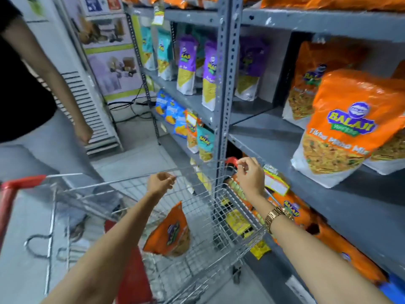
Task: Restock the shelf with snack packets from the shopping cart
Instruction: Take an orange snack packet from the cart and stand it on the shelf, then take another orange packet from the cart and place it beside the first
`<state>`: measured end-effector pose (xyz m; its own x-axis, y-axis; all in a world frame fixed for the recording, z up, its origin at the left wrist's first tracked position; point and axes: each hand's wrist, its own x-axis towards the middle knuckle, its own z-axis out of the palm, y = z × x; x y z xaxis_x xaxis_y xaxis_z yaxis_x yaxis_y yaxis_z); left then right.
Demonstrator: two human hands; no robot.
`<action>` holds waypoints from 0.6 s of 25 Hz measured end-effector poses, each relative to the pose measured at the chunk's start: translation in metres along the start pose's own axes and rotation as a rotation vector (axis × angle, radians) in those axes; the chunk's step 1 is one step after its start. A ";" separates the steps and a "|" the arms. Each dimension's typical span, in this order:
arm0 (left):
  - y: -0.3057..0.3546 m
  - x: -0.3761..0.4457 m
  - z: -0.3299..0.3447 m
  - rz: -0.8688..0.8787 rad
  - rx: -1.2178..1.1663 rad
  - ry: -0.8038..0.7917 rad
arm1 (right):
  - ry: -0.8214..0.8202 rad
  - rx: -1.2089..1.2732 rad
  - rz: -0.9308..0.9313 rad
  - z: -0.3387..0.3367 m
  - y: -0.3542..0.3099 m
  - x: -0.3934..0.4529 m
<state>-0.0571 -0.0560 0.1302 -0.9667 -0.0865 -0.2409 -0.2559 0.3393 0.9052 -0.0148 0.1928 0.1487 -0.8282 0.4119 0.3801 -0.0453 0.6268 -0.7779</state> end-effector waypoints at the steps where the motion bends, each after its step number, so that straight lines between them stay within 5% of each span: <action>1: -0.014 -0.002 -0.012 -0.032 0.035 0.014 | -0.053 0.001 0.004 0.015 -0.001 -0.006; 9: -0.117 -0.018 -0.047 -0.490 0.392 -0.298 | -0.667 -0.147 0.096 0.125 0.022 -0.047; 15: -0.166 -0.008 -0.040 -0.416 0.568 -0.455 | -1.080 -0.331 0.221 0.187 0.049 -0.070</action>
<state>-0.0069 -0.1490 -0.0043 -0.6667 0.0361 -0.7444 -0.4330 0.7942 0.4263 -0.0630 0.0708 -0.0095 -0.8536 -0.1470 -0.4997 0.1773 0.8201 -0.5441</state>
